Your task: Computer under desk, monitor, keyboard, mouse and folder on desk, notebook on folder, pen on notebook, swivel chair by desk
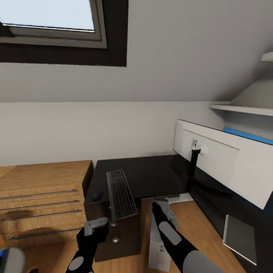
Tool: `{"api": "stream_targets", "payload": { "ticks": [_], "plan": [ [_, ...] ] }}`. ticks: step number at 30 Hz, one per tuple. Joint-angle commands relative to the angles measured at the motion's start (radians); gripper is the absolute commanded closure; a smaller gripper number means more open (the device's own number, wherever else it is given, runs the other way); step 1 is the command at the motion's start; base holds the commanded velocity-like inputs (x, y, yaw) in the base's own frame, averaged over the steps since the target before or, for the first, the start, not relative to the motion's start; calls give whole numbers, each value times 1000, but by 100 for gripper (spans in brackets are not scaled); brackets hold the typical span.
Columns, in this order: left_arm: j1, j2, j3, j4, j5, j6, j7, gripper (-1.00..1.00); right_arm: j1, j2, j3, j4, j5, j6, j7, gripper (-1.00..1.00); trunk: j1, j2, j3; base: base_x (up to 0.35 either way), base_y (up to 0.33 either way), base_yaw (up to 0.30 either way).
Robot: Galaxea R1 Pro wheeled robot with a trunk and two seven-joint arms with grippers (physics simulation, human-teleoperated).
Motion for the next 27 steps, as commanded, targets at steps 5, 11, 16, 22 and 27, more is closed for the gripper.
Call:
{"api": "stream_targets", "payload": {
  "ticks": [5, 11, 16, 22, 27],
  "plan": [
    [-1, -5, -4, 8, 5, 3, 8, -100, -1, -2, 17, 120, 141, -10, -4, -100, -19, 34, 15, 0, 0, 0],
    [-1, -12, -3, 78, 5, 0, 10, -100, -1, -1, 21, 257, 246, -29, -4, -100, -42, 76, 33, 0, 0, 0],
    [-1, -13, -3, 136, 4, -2, 10, -100, 1, -2, 22, 314, 287, -96, 0, -100, -61, 111, 49, 0, 0, 0],
    [-1, -13, -3, 234, 4, -4, 11, -100, 15, -2, 23, 354, 365, -190, 3, -100, -84, 153, 68, 0, 0, 0],
    [-1, -12, -2, 318, 4, -24, 12, -100, 36, -3, 22, 428, 511, -231, 18, -100, -96, 174, 77, 0, 0, 0]
  ]
}}
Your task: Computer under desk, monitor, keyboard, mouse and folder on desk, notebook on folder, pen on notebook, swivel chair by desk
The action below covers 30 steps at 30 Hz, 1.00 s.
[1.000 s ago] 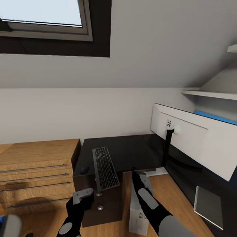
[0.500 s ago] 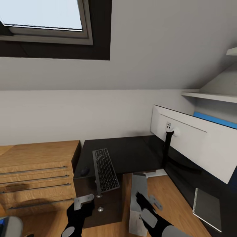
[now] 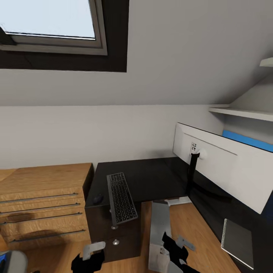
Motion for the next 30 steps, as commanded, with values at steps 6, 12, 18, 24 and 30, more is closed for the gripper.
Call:
{"api": "stream_targets", "payload": {
  "ticks": [6, 12, 18, 24, 30],
  "plan": [
    [-1, 2, -5, 178, 5, -153, 2, -100, 16, -1, 8, 73, 190, -11, 41, -100, 0, -1, -1, 0, 0, 0],
    [-1, 1, -6, 315, 5, -241, -4, -100, 62, -2, 9, 83, 242, -12, 50, -100, 0, -1, -1, 0, 0, 0],
    [-1, -23, -16, 411, 5, -264, -25, -100, 98, -8, 5, 78, 241, -6, 44, -100, 0, -1, -1, 0, 0, 0],
    [-1, -28, -18, 462, 5, -363, -27, -100, 101, -11, 6, 76, 244, -12, 47, -100, 0, -1, -1, 0, 0, 0],
    [-1, -30, -20, 493, 5, -413, -28, -100, 102, -10, 7, 80, 243, -13, 47, -100, 0, -1, -1, 0, 0, 0]
  ]
}}
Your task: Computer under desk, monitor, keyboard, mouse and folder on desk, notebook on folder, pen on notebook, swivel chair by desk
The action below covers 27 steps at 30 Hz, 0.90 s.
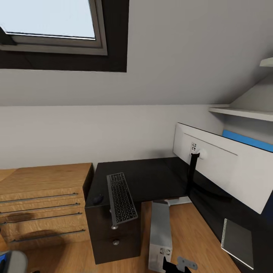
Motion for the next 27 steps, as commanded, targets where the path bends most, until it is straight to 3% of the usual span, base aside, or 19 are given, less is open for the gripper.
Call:
{"api": "stream_targets", "payload": {
  "ticks": [1, 12, 23, 27],
  "plan": [
    [-1, 1, -6, 2, 11, -9, 5, -100, -1, 0, 8, 2, -1, -2, -6, -100, 0, -1, -1, 0, 0, 0],
    [-1, -6, -7, 14, 10, -13, 5, -100, -1, -3, 10, 2, 10, -2, -2, -100, 0, -1, -1, 0, 0, 0],
    [-1, -21, -7, 45, 9, -13, 5, -100, -1, -3, 10, 2, 114, 2, -5, -100, 0, -1, -1, 0, 0, 0],
    [-1, -29, -7, 60, 9, -13, 4, -100, -1, -2, 8, 2, 119, 1, -8, -100, 0, -1, -1, 0, 0, 0]
  ]
}}
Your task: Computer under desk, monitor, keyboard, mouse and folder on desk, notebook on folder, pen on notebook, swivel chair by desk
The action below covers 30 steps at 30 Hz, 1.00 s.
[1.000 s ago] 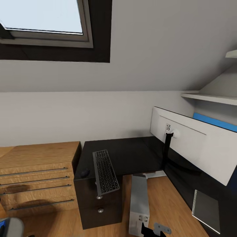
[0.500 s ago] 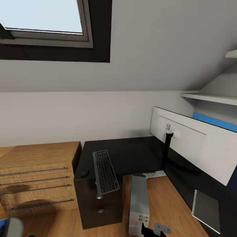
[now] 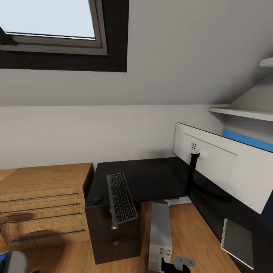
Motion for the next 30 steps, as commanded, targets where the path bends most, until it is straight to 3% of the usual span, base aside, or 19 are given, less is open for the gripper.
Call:
{"api": "stream_targets", "payload": {
  "ticks": [1, 10, 24, 30],
  "plan": [
    [-1, 0, -7, 1, 11, -6, 6, -100, -1, 1, 8, 2, -5, -3, -5, -100, 0, -1, -1, 0, 0, 0],
    [-1, -33, -11, 76, 8, -11, 1, -100, -1, 1, 7, -1, -4, -6, -5, -100, 0, -1, -1, 0, 0, 10],
    [-1, -34, -11, 78, 7, -13, 1, -100, -1, 3, 8, -4, -3, -9, -5, -100, 0, -1, -1, -7, -4, 228],
    [-1, -34, -11, 78, 7, -11, 1, -100, -1, 3, 8, -5, 0, -9, -4, -100, 0, -1, -3, -217, -97, 258]
  ]
}}
